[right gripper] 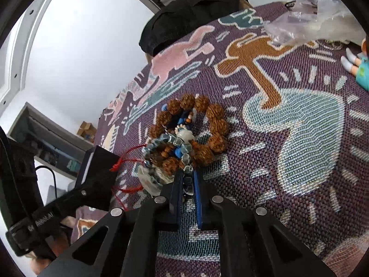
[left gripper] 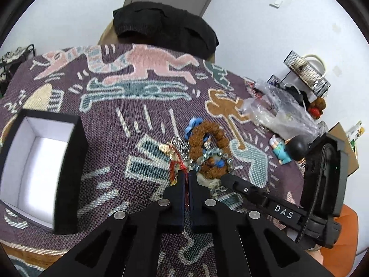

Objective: Organize jewelry
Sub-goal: 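Grasp the red string bracelet with the left tool while the right tool grasps the grey bead bracelet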

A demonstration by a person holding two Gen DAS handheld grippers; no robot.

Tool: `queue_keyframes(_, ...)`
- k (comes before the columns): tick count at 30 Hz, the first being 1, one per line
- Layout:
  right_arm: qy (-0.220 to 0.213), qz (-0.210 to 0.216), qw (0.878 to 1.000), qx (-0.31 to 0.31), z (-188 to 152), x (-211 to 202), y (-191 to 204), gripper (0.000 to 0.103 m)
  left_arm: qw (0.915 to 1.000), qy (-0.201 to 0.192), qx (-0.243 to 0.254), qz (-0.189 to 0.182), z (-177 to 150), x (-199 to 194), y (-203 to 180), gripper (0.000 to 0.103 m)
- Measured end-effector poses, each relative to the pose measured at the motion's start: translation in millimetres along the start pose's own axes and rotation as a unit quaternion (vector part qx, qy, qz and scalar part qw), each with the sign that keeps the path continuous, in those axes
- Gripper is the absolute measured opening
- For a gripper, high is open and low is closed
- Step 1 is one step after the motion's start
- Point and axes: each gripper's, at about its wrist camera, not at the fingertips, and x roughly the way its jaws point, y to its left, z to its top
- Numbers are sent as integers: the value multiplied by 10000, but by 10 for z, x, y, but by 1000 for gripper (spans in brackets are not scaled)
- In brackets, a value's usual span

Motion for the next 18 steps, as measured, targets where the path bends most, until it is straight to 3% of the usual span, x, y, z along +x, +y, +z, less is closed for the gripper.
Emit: queue_keyframes(18, -601, 45, 9950, -796, 57, -542, 586, 10, 9974, -688, 228, -18, 190, -771, 8, 2)
